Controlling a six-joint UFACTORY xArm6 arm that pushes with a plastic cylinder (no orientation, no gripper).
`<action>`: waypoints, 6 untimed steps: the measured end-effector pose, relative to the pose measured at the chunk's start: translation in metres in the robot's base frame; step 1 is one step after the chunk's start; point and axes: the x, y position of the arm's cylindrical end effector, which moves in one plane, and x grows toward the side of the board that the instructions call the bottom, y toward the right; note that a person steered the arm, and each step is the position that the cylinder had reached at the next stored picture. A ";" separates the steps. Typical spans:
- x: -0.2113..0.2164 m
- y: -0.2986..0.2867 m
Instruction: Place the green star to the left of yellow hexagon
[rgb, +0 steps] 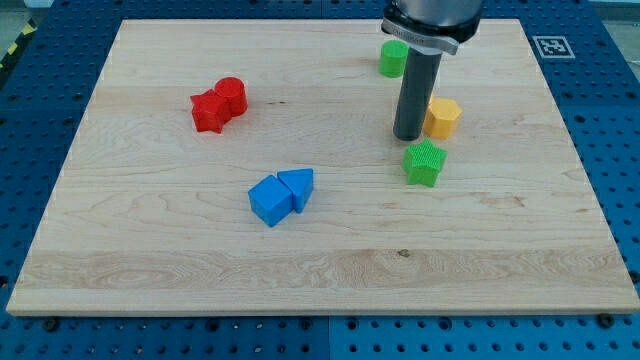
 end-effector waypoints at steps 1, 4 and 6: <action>0.013 0.022; 0.088 0.046; 0.050 -0.014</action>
